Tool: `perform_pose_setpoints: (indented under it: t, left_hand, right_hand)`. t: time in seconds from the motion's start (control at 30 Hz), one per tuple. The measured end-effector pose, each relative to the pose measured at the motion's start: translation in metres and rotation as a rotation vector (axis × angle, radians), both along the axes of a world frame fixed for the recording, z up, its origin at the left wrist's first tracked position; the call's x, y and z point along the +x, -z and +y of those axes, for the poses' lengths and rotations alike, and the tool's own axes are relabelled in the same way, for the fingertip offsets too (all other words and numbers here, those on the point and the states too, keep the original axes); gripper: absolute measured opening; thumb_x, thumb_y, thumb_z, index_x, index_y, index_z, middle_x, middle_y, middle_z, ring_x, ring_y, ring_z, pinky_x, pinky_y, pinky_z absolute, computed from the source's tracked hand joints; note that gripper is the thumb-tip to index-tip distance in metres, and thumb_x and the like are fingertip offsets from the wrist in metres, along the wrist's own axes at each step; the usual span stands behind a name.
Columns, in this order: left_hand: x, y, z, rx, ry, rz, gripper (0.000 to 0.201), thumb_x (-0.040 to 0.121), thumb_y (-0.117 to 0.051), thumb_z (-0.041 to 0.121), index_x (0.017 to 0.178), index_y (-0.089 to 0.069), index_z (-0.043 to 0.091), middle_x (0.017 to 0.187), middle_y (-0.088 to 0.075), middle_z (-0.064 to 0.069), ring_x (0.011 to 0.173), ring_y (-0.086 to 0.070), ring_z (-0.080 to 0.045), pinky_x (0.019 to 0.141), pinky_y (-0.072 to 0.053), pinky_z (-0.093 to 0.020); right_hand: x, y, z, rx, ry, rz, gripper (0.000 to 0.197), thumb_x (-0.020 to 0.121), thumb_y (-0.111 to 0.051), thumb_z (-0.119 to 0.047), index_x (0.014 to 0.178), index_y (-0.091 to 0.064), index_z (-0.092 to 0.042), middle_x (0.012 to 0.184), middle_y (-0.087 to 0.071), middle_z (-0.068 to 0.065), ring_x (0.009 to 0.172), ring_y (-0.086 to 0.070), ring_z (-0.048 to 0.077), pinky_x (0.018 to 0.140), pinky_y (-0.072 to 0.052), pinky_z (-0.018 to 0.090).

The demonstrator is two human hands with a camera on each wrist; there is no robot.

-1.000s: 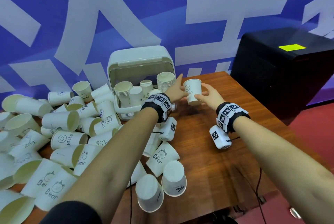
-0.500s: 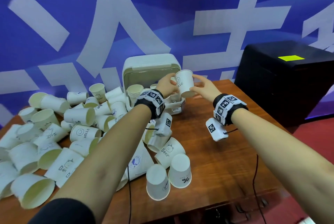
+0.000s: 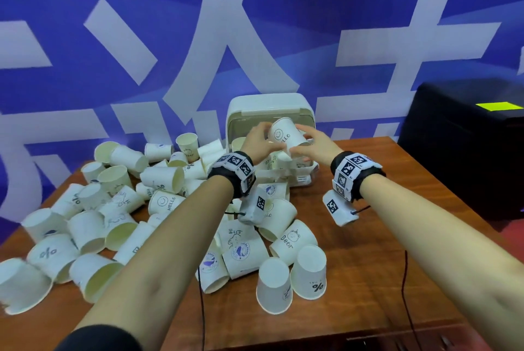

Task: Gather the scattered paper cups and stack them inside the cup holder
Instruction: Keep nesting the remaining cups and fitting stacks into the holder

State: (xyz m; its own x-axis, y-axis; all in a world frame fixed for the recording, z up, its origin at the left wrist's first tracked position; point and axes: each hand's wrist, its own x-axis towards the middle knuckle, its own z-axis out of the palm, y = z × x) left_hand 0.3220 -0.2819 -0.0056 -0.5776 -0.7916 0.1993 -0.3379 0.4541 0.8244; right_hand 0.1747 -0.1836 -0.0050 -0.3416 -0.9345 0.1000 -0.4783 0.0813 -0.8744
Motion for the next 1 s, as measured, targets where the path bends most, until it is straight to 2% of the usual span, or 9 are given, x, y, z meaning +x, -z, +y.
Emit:
perform_pose_setpoints:
  t: [0.1, 0.17, 0.23, 0.3, 0.43, 0.57, 0.7, 0.83, 1.0]
  left_hand:
    - [0.010, 0.004, -0.004, 0.023, -0.001, -0.001, 0.061, 0.078, -0.075, 0.008, 0.131, -0.045, 0.005, 0.123, -0.057, -0.007, 0.105, -0.056, -0.017, 0.088, -0.045, -0.027]
    - [0.016, 0.003, -0.010, 0.012, -0.013, -0.026, 0.056, 0.081, -0.070, 0.005, 0.131, -0.045, 0.004, 0.123, -0.058, -0.007, 0.102, -0.055, -0.014, 0.085, -0.043, -0.023]
    - [0.023, 0.003, -0.016, 0.010, -0.017, -0.056, 0.053, 0.083, -0.068, 0.005, 0.131, -0.047, 0.006, 0.121, -0.061, -0.007, 0.106, -0.059, -0.016, 0.089, -0.046, -0.027]
    - [0.030, 0.004, -0.023, -0.004, -0.013, -0.102, 0.050, 0.085, -0.066, 0.008, 0.131, -0.048, 0.009, 0.117, -0.064, -0.007, 0.107, -0.060, -0.019, 0.089, -0.049, -0.032]
    - [0.039, 0.008, -0.037, -0.022, -0.009, -0.166, 0.045, 0.088, -0.062, 0.009, 0.132, -0.053, 0.010, 0.113, -0.067, -0.011, 0.103, -0.063, -0.022, 0.089, -0.049, -0.032]
    - [0.043, 0.020, -0.049, -0.028, -0.009, -0.215, 0.034, 0.088, -0.062, 0.012, 0.122, -0.063, 0.010, 0.109, -0.070, -0.009, 0.101, -0.064, -0.021, 0.093, -0.050, -0.037]
    - [0.039, 0.031, -0.056, -0.022, -0.018, -0.239, 0.025, 0.089, -0.060, 0.012, 0.114, -0.065, 0.007, 0.107, -0.068, -0.012, 0.100, -0.063, -0.024, 0.083, -0.049, -0.032]
    - [0.036, 0.043, -0.063, -0.003, -0.043, -0.310, 0.038, 0.090, -0.060, 0.016, 0.126, -0.056, 0.006, 0.117, -0.065, -0.012, 0.108, -0.060, -0.025, 0.092, -0.048, -0.034]
    - [0.038, 0.049, -0.065, 0.024, -0.014, -0.286, 0.056, 0.090, -0.062, 0.016, 0.140, -0.040, 0.005, 0.139, -0.049, -0.012, 0.128, -0.047, -0.026, 0.105, -0.037, -0.034]
  right_hand:
    - [0.009, -0.006, -0.006, -0.029, 0.013, 0.042, 0.060, 0.082, -0.067, -0.012, 0.137, -0.046, -0.023, 0.116, -0.051, -0.001, 0.099, -0.055, 0.015, 0.074, -0.055, 0.026]
    - [0.010, -0.008, -0.011, -0.035, 0.039, 0.071, 0.056, 0.085, -0.065, -0.014, 0.137, -0.047, -0.019, 0.119, -0.051, 0.001, 0.100, -0.053, 0.014, 0.079, -0.055, 0.030]
    - [0.012, -0.011, -0.019, -0.030, 0.067, 0.122, 0.057, 0.086, -0.065, -0.018, 0.139, -0.045, -0.017, 0.126, -0.051, 0.003, 0.106, -0.054, 0.018, 0.088, -0.052, 0.034]
    - [0.014, -0.013, -0.030, -0.037, 0.091, 0.165, 0.058, 0.085, -0.066, -0.024, 0.138, -0.045, -0.017, 0.135, -0.050, 0.006, 0.117, -0.052, 0.022, 0.096, -0.046, 0.033]
    - [0.020, -0.013, -0.047, -0.074, 0.119, 0.209, 0.060, 0.084, -0.069, -0.028, 0.137, -0.044, -0.015, 0.138, -0.050, 0.007, 0.126, -0.046, 0.023, 0.102, -0.037, 0.033]
    - [0.023, -0.008, -0.062, -0.068, 0.104, 0.270, 0.058, 0.083, -0.068, -0.030, 0.135, -0.045, -0.018, 0.135, -0.052, 0.008, 0.124, -0.047, 0.024, 0.101, -0.038, 0.034]
    - [0.023, -0.003, -0.074, -0.040, 0.084, 0.386, 0.061, 0.084, -0.066, -0.032, 0.139, -0.044, -0.019, 0.137, -0.050, 0.009, 0.126, -0.044, 0.026, 0.102, -0.035, 0.035]
    - [0.023, 0.005, -0.084, 0.009, 0.060, 0.474, 0.063, 0.085, -0.064, -0.035, 0.143, -0.040, -0.022, 0.136, -0.047, 0.012, 0.127, -0.042, 0.028, 0.104, -0.033, 0.038]
    - [0.025, 0.015, -0.093, 0.078, 0.022, 0.535, 0.063, 0.086, -0.063, -0.035, 0.144, -0.039, -0.023, 0.136, -0.046, 0.015, 0.127, -0.041, 0.031, 0.107, -0.034, 0.043]
